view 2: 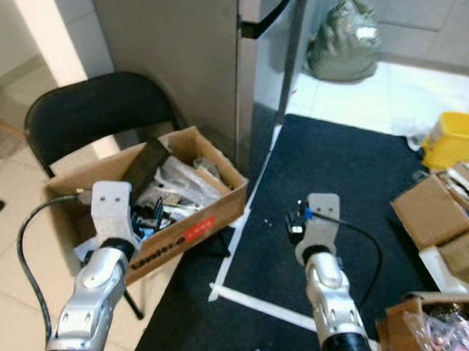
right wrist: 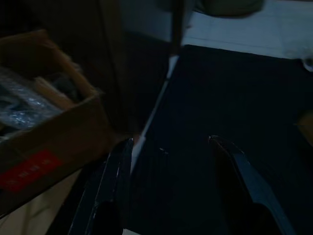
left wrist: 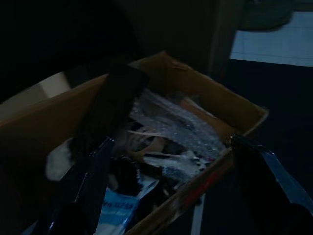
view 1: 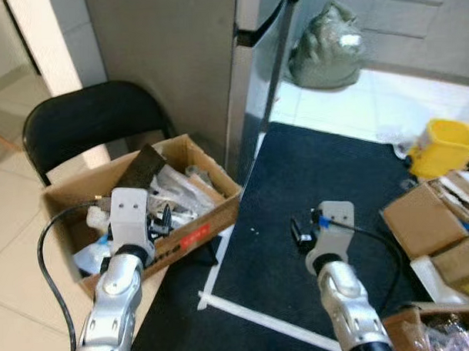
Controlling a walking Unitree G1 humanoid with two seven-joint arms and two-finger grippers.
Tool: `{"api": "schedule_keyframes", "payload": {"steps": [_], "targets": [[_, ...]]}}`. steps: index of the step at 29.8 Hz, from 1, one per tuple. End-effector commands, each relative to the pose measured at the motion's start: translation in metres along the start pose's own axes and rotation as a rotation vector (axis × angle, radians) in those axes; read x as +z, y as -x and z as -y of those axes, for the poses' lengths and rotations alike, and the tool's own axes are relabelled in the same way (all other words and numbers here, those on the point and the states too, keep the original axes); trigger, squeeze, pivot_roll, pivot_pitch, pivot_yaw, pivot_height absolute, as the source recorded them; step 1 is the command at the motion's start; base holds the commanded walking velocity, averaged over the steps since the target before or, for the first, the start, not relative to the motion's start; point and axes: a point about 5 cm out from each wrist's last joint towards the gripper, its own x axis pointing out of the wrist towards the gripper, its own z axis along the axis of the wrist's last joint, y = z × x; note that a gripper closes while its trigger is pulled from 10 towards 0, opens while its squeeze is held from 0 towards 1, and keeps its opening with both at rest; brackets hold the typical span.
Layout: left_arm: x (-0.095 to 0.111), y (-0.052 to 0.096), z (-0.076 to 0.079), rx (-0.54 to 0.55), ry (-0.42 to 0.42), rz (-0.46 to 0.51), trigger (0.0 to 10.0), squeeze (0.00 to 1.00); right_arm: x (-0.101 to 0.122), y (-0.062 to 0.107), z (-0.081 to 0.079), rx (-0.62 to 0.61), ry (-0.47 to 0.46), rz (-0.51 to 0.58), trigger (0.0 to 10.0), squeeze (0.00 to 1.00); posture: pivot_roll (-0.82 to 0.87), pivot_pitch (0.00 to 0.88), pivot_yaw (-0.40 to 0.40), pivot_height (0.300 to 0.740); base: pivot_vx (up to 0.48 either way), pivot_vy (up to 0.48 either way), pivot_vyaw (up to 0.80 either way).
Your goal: Picking trash to rubbish bin
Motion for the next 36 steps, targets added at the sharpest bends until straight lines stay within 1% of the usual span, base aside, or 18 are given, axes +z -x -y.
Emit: {"api": "schedule_keyframes", "payload": {"steps": [1, 25, 36], "targets": [[-0.0058, 0.0016, -0.0003, -0.006, -0.015, -0.025, 10.0, 0.00, -0.0058, 0.0024, -0.0007, -0.003, -0.008, -0.027, 10.0, 0.00, 0.09, 0.132, 0.009, 0.740, 0.000, 0.000, -0.74], [-0.0047, -0.0023, 0.0037, -0.029, -0.021, -0.023, 10.0, 0.00, -0.0059, 0.0035, 0.0033, -0.031, -0.016, -0.031, 10.0, 0.00, 0.08, 0.132, 0.023, 0.740, 0.000, 0.000, -0.75], [-0.0054, -0.0026, 0.0026, -0.030, -0.020, -0.024, 10.0, 0.00, -0.0059, 0.0033, 0.0025, -0.031, -0.018, -0.032, 10.0, 0.00, 0.08, 0.122, 0.025, 0.740, 0.000, 0.000, -0.75]]}}
